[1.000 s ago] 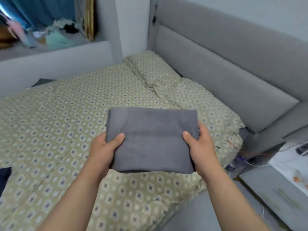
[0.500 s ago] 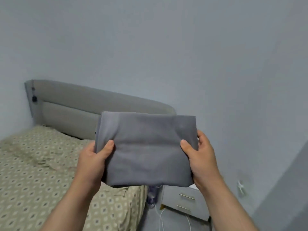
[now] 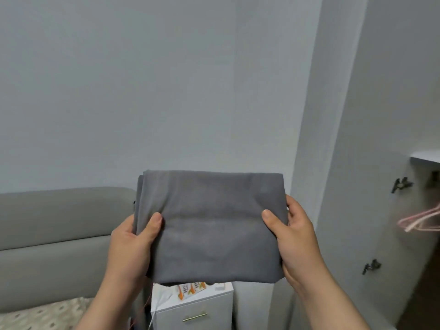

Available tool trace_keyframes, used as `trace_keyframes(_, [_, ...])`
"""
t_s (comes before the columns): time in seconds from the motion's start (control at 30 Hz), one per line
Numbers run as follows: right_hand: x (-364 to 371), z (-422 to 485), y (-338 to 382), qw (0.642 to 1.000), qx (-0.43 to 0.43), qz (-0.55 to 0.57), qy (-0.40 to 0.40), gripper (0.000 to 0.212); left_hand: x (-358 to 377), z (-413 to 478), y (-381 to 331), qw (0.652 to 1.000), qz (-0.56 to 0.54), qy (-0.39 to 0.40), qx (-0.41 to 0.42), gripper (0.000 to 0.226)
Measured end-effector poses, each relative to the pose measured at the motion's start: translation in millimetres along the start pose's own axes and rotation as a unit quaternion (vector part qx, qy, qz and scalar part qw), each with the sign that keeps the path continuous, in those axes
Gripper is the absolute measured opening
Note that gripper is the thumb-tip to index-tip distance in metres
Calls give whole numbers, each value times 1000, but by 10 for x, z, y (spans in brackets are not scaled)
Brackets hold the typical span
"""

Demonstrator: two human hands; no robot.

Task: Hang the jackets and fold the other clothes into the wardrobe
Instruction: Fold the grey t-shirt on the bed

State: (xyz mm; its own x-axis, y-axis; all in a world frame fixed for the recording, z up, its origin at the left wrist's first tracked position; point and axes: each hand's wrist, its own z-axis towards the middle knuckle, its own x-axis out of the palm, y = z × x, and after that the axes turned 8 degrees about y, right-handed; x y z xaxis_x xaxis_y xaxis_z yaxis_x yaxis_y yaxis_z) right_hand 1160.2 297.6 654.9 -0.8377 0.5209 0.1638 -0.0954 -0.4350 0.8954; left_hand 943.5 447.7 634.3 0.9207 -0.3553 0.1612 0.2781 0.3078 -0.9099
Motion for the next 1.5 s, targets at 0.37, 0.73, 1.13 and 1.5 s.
trace_keyframes(0.37, [-818, -58, 39, 958, -2, -72, -276, 30, 1517, 502, 597, 969, -65, 231, -60, 7])
trace_keyframes(0.73, [-2270, -547, 768, 873, -43, -135, -467, 31, 3674, -83, 349, 902, -147, 400, -69, 5])
trace_keyframes(1.13, [-3794, -389, 1335, 878, -7, -239, -414, 58, 5503, -149, 260, 898, -143, 416, -32, 10])
trace_keyframes(1.5, [-4885, 217, 1814, 839, 14, -373, -396, 59, 7056, 196, 242, 902, -155, 401, 40, 16])
